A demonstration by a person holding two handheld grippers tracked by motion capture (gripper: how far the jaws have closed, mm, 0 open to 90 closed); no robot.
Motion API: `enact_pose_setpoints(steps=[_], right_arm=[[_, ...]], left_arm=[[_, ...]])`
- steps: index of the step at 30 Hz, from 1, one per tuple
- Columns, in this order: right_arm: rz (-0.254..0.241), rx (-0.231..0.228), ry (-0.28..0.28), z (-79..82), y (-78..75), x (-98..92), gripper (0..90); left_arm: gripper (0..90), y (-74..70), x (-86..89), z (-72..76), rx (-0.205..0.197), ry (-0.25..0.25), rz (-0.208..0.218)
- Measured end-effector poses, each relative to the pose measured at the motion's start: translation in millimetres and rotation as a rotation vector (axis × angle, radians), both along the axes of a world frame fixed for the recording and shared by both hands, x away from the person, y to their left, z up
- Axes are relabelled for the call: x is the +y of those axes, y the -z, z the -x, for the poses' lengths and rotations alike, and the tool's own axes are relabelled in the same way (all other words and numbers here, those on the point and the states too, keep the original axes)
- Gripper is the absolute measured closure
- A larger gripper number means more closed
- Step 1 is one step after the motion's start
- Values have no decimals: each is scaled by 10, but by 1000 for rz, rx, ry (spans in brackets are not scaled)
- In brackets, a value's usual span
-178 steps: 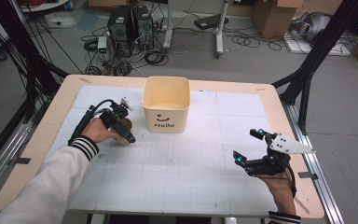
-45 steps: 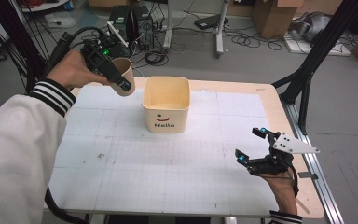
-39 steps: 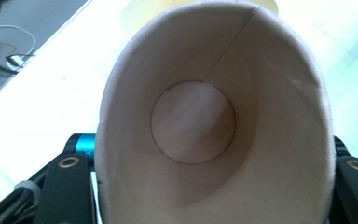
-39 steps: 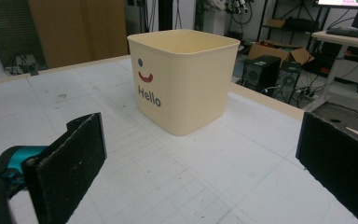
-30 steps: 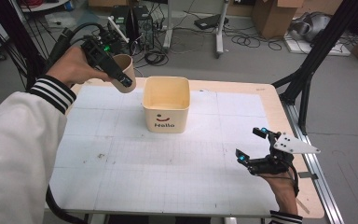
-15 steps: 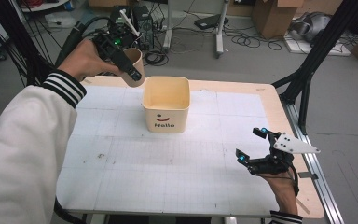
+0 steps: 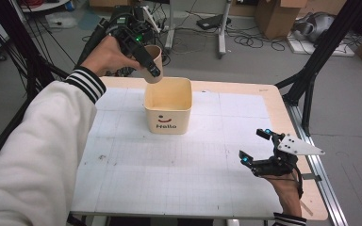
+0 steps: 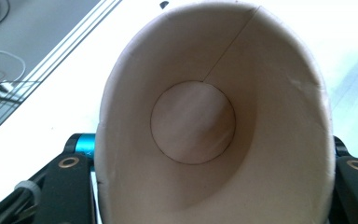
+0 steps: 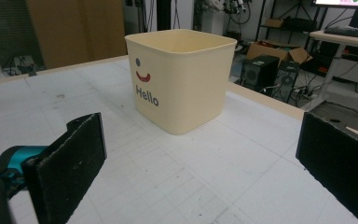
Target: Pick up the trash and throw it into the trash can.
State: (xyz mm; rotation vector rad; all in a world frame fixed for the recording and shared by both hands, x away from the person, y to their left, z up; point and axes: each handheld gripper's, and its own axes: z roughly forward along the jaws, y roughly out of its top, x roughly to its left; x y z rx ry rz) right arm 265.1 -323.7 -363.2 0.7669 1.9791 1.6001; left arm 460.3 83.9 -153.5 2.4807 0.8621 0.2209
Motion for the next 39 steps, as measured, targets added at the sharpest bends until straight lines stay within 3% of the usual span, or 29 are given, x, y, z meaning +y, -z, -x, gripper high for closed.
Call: enact_pose_setpoints(steps=[3, 23, 26, 32, 39], right_arm=[[-4, 3, 1, 1, 3, -3, 4], [4, 9, 7, -15, 19, -17, 4], [1, 12, 9, -14, 23, -30, 4], [6, 18, 11, -26, 40, -36, 4], [4, 15, 13, -25, 41, -46, 3]], left_arm=[[340, 14, -66, -49, 1, 7, -9], [340, 77, -395, -354, 3, 12, 29], [340, 125, -417, -387, 7, 12, 15], [338, 174, -450, -410, 2, 21, 27], [335, 315, -498, -455, 2, 35, -7]])
